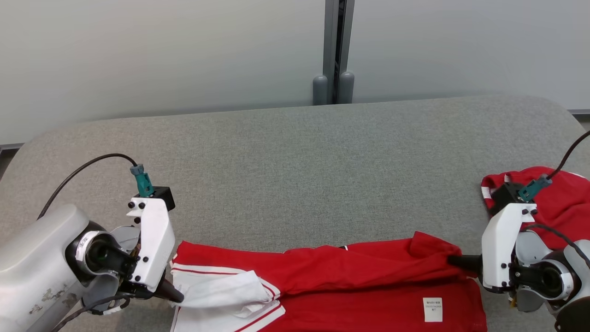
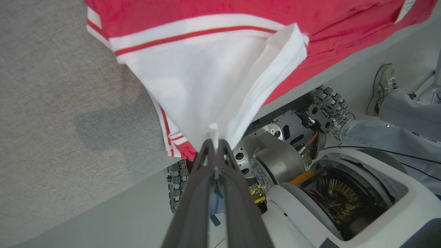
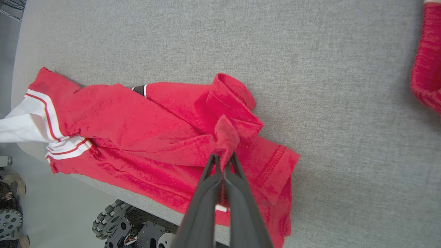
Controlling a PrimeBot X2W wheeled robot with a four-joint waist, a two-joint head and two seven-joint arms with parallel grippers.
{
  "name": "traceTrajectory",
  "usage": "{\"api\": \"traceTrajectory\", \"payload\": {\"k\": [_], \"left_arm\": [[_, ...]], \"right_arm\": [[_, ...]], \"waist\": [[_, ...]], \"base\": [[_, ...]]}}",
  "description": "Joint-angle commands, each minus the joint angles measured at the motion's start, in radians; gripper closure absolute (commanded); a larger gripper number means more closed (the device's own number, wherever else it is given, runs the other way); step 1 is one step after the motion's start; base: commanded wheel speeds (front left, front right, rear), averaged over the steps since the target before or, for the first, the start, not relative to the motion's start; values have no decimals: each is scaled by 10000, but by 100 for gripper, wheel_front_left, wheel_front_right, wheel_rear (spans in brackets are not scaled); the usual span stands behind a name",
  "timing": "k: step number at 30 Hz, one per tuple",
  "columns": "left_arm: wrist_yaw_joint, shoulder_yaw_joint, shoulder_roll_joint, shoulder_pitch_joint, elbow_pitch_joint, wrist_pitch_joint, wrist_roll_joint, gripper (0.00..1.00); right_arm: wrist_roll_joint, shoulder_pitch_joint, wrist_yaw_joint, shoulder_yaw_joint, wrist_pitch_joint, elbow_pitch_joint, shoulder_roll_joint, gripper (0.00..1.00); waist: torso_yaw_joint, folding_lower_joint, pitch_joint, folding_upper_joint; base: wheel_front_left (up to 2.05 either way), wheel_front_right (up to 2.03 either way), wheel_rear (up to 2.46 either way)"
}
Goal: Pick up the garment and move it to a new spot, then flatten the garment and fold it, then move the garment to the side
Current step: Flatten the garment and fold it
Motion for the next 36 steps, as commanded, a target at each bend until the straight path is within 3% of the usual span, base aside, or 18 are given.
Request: {"api": "traceTrajectory", "payload": {"k": [1,16,17,18,19,29,36], "left_arm": [[127,-2,98,145,-145,89,-77,100],[317,-195,51,637,-410,208,-173,100],[294,-207,26,654,-370,154,-153,77],[289,-224,11,668,-326,116,-135,11],[260,-256,1,706,-275,111,-122,0],[112,-263,-121,740,52,-70,-6,0],[-255,285,-46,476,-83,-1418,466,0]], "right_arm": [[-184,42,9,109,43,-9,-147,100],[-247,-382,9,610,-275,732,-8,100],[-252,-401,9,640,-290,765,33,80],[-248,-415,9,657,-284,804,64,22],[-246,-412,9,661,-256,869,74,0],[-9,-365,9,596,99,893,61,0],[363,-217,9,-384,-681,-41,-88,0]], "waist": [[-3,0,51,0],[-99,0,134,0],[-114,0,130,0],[-127,0,120,0],[-140,0,105,0],[-222,0,-238,0],[-190,0,-486,0]], "base": [[0,0,0],[0,0,0],[0,0,0],[0,0,0],[0,0,0],[0,0,0],[0,0,0]]}}
